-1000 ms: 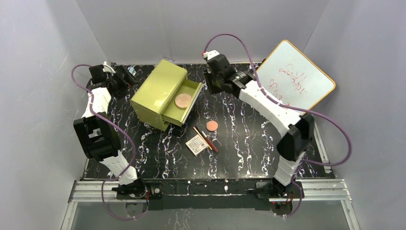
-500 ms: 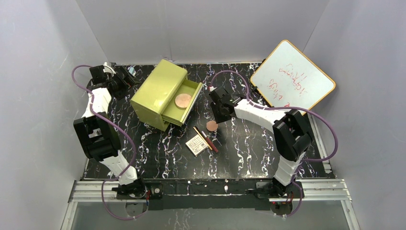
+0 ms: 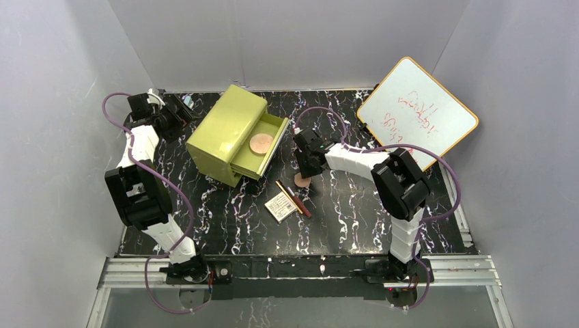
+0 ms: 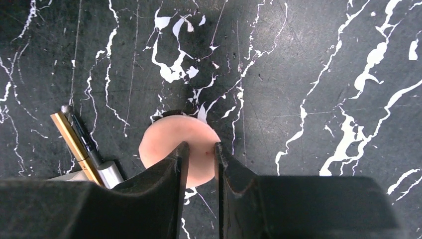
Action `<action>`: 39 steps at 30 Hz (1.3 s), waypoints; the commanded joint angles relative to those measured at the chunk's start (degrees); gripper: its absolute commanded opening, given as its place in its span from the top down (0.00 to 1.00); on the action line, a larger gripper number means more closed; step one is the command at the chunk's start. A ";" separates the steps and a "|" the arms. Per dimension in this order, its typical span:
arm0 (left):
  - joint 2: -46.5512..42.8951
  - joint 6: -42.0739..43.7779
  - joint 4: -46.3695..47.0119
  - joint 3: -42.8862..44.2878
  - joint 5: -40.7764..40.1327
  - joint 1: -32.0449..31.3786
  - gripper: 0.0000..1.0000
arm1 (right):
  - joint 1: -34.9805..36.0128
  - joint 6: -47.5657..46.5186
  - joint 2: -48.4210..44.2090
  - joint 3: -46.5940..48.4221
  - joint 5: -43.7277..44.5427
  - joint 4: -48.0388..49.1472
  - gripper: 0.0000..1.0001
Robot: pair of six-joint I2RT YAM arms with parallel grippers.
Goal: Organize the makeup
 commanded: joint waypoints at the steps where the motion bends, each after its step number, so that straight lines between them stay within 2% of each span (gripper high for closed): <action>1: -0.88 -0.08 -0.54 -0.22 1.35 0.35 0.01 | -0.09 0.31 0.74 0.04 -0.09 1.93 0.66; 6: -0.89 -0.08 -0.63 -0.14 1.32 0.35 0.01 | -0.09 -0.37 2.00 0.77 0.52 0.55 0.69; 8: -0.85 -0.08 -0.55 -0.14 1.33 0.30 0.01 | -0.04 -0.96 2.73 1.39 0.73 -0.40 0.79; 10: -0.85 -0.08 -0.61 -0.10 1.36 0.34 0.01 | 0.04 -1.25 3.25 1.91 1.24 -1.28 0.99; 17: -0.85 -0.08 -0.54 -0.14 1.31 0.31 0.01 | 0.00 -1.93 -1.44 3.79 4.99 -4.43 0.99; 22: -0.88 -0.08 -0.60 -0.14 1.35 0.42 0.01 | 0.00 -3.54 -7.92 9.11 8.45 -6.85 0.99; 28: -0.82 -0.17 -0.57 -0.06 1.45 0.35 0.01 | 0.03 -4.14 -11.59 17.30 8.69 -8.82 0.99; 39: -1.04 -0.17 -0.59 0.01 1.74 0.44 0.01 | 0.97 -4.46 1.50 35.30 0.39 -11.17 0.99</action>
